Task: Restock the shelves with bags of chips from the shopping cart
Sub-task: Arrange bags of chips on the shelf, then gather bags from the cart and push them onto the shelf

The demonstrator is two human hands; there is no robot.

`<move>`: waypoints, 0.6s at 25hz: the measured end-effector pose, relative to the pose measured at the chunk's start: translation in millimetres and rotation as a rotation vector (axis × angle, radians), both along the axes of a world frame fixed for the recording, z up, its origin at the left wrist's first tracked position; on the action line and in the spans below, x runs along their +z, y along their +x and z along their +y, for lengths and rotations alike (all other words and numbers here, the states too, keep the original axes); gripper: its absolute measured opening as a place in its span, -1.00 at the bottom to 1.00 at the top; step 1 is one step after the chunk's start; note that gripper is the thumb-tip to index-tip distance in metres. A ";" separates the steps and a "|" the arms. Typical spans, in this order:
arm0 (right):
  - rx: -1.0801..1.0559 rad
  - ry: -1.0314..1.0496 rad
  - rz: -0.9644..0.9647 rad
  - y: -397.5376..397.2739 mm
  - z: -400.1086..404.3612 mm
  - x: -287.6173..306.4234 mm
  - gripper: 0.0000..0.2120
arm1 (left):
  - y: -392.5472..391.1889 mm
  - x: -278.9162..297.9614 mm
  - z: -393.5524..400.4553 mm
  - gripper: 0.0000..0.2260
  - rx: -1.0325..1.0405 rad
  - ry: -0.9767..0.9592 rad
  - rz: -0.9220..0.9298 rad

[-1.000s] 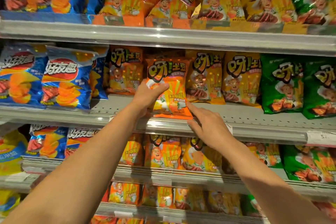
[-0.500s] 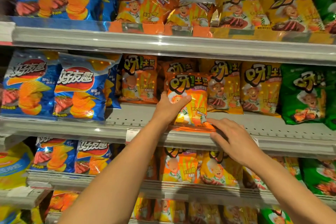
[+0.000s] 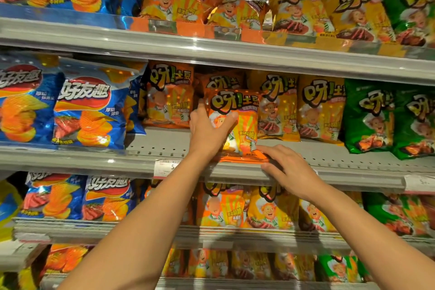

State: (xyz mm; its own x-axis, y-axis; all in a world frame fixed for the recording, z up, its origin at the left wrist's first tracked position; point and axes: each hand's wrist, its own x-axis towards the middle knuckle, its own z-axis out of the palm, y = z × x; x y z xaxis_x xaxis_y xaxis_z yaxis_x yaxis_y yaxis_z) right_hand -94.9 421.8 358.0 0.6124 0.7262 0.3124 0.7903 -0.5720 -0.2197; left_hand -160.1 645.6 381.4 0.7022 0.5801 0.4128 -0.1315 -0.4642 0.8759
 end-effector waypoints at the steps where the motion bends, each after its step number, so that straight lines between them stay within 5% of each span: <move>1: -0.004 -0.006 -0.001 -1.0 -0.8 -1.1 -0.54 | -7.8 -1.5 -6.2 -0.12 0.033 0.065 -0.034; 8: -0.001 0.189 -0.050 -18.7 -26.1 -2.5 -0.45 | -64.1 -31.1 -63.0 -0.31 0.094 0.453 -0.066; 15: -0.060 0.383 0.011 -38.9 -196.6 -63.1 -0.48 | -46.6 -60.1 -221.8 -0.42 -0.098 0.557 -0.075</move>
